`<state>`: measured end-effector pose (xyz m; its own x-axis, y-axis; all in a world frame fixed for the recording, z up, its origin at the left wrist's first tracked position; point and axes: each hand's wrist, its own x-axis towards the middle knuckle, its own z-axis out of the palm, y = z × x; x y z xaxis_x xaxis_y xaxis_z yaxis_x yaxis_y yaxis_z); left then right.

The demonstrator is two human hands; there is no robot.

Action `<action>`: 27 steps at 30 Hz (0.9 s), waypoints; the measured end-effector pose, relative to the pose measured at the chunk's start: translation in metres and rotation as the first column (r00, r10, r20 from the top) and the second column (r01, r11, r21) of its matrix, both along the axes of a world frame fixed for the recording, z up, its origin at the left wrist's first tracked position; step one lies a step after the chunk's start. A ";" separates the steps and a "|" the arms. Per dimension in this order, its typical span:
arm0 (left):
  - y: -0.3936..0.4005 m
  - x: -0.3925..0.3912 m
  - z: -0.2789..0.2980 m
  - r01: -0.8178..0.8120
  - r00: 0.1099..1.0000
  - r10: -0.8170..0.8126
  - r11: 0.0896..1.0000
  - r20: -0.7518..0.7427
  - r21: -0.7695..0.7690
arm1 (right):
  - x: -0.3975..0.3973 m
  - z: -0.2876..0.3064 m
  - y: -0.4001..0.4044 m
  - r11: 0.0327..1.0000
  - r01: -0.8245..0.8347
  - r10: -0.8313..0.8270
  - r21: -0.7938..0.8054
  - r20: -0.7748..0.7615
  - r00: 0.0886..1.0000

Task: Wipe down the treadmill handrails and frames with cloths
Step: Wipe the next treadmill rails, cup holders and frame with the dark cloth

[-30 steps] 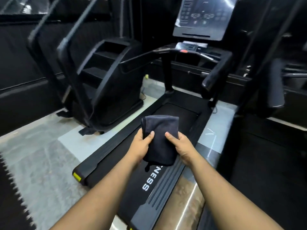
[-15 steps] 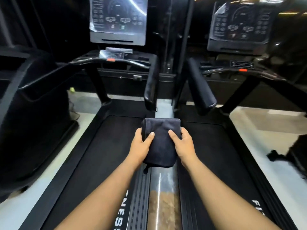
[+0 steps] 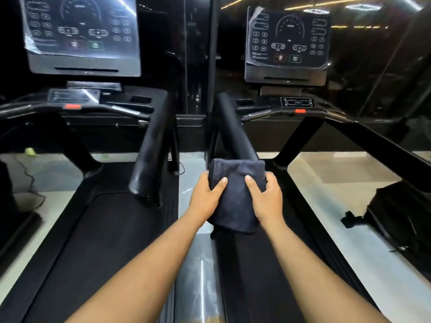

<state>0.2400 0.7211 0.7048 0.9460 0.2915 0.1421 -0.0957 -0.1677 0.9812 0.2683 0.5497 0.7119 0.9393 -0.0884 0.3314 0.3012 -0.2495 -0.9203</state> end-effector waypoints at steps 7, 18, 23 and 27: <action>-0.053 0.118 0.042 0.170 0.980 -0.170 0.985 0.102 0.010 | 0.095 0.043 -0.052 0.986 0.168 -0.168 -0.003 0.056 0.984; -0.167 0.321 0.082 0.595 0.784 -0.595 0.802 0.175 0.064 | 0.225 0.082 -0.155 0.849 0.528 -0.528 0.016 0.047 0.848; -0.207 0.393 0.084 0.816 0.568 -0.811 0.577 0.141 0.033 | 0.255 0.080 -0.179 0.710 0.703 -0.704 0.036 0.004 0.710; -0.246 0.424 0.089 0.909 0.411 -0.904 0.416 0.118 0.014 | 0.265 0.085 -0.196 0.587 0.809 -0.810 0.035 0.008 0.587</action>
<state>0.6641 0.4754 0.7939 0.6455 -0.7193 0.2566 -0.2527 0.1159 0.9606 0.5331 0.3539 0.7970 0.4689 -0.8170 0.3356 0.0050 -0.3775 -0.9260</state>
